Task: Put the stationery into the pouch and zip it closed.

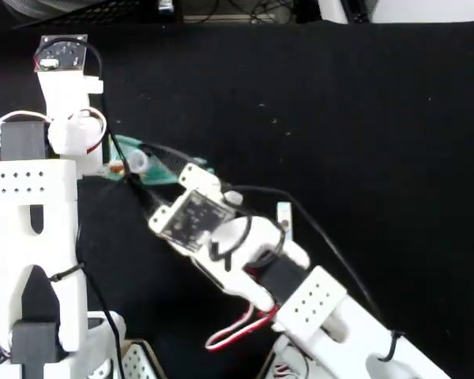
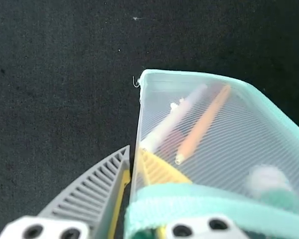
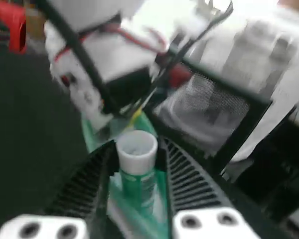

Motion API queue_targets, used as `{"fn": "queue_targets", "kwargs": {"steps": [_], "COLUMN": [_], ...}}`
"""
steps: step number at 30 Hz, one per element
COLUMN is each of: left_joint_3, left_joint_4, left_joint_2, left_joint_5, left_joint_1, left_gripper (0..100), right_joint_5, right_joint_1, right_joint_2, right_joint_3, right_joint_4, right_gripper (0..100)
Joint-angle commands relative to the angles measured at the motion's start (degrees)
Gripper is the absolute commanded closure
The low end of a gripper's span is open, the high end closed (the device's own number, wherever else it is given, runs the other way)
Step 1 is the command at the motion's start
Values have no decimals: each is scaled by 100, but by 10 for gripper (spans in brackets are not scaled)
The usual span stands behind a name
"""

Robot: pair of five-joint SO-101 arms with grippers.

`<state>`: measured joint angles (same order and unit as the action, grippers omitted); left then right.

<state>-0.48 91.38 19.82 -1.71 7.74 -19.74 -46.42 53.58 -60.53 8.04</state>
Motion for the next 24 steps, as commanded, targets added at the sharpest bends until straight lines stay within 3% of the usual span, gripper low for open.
{"fn": "queue_targets", "kwargs": {"steps": [1, 4, 8, 12, 17, 24], "left_joint_3": [22, 22, 22, 22, 22, 22], "left_joint_4": [-44, -44, -44, -44, -53, -70], "left_joint_2": [0, 0, 0, 0, 0, 0], "left_joint_5": [9, 9, 9, 9, 9, 9], "left_joint_1": [40, 40, 40, 48, 48, 48], "left_gripper": [971, 971, 971, 971, 971, 971], "right_joint_5": [791, 1231, 1222, 1248, 1266, 1266], "right_joint_1": [88, 88, 246, 1354, 3068, 3824], "right_joint_2": [13, 13, 40, 259, 286, -971], "right_joint_3": [963, 1868, 3125, 3864, 3231, 1411], "right_joint_4": [1169, 2330, 3789, 4730, 5609, 5451], "right_gripper": [773, 772, 772, 773, 773, 773]}}
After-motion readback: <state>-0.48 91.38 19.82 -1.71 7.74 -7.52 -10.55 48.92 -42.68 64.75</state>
